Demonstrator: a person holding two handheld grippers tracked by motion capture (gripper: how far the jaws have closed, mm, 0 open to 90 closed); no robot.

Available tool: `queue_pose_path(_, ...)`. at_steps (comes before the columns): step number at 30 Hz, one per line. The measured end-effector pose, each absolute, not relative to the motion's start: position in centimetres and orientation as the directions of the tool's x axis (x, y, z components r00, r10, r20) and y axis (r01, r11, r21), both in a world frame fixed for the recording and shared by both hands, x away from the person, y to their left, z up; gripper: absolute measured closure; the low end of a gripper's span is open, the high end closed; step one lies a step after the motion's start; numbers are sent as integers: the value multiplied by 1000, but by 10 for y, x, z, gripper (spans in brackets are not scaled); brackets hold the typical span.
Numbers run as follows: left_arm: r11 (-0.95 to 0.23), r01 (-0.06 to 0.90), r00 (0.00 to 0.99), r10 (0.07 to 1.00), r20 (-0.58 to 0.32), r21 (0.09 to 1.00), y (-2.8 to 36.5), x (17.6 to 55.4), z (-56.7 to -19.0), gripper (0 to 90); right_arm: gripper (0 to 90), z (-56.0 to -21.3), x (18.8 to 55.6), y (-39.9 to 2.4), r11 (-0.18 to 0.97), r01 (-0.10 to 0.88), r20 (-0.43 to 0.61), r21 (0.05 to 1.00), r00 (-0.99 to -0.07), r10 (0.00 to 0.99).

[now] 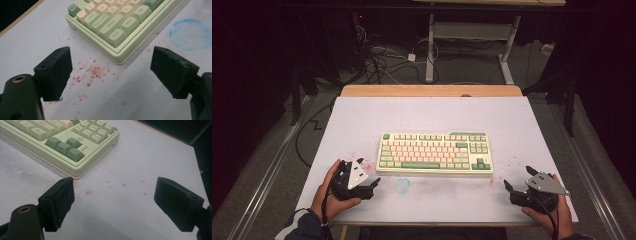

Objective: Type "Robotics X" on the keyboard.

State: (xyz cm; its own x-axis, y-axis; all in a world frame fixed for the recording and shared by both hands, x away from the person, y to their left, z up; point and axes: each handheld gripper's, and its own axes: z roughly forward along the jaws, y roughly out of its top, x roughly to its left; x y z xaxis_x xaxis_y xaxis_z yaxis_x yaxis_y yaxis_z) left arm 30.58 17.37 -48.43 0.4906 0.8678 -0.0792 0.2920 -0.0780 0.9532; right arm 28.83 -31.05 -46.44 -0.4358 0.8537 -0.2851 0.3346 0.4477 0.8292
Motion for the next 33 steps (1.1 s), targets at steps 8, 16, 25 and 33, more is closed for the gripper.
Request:
queue_pose_path(8, -70, 290, 503, 860, -90, 954, 170, 305, -483, 165, 175, -458, 282, -307, 444, 307, -290, 842, -436, 852)
queue_pose_path(16, -81, 298, 500, 862, -84, 951, 167, 308, -485, 165, 176, -458, 284, -309, 443, 303, -288, 844, -440, 850)
queue_pose_path(25, -70, 304, 489, 867, -92, 950, 168, 309, -483, 165, 177, -456, 283, -307, 437, 299, -287, 848, -433, 855)
queue_pose_path(33, -45, 321, 473, 873, -119, 946, 169, 315, -480, 165, 178, -457, 289, -306, 450, 303, -296, 840, -439, 848)
